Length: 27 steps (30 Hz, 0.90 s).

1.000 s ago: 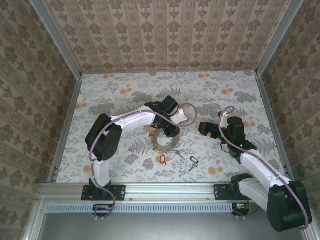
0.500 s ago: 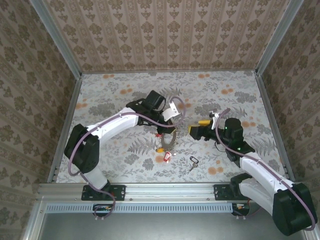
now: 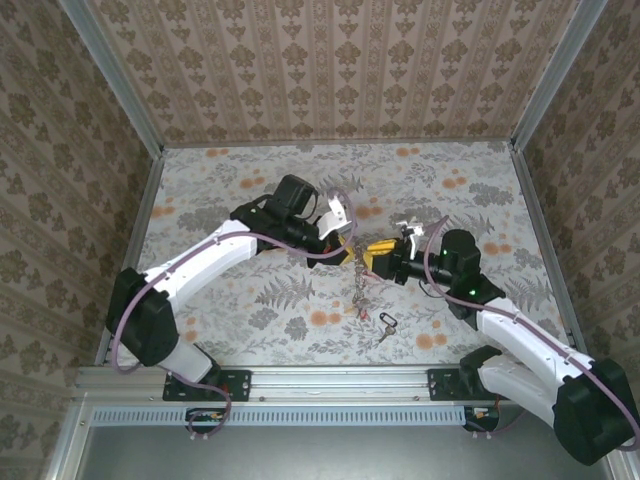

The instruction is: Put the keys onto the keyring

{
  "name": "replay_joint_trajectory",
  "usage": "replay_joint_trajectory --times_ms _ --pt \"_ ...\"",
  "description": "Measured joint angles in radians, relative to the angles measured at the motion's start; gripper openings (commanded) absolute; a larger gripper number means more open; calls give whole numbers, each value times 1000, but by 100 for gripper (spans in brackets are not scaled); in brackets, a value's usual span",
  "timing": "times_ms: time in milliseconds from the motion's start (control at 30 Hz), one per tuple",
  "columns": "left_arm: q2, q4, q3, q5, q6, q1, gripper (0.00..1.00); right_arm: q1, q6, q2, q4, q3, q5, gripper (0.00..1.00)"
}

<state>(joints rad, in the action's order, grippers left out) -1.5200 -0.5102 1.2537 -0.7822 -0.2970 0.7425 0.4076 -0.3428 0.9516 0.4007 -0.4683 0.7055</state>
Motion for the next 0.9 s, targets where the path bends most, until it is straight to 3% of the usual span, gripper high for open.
replay_joint_trajectory --times_ms 900 --pt "72 17 -24 -84 0 -5 0 86 61 32 -47 -42 78 16"
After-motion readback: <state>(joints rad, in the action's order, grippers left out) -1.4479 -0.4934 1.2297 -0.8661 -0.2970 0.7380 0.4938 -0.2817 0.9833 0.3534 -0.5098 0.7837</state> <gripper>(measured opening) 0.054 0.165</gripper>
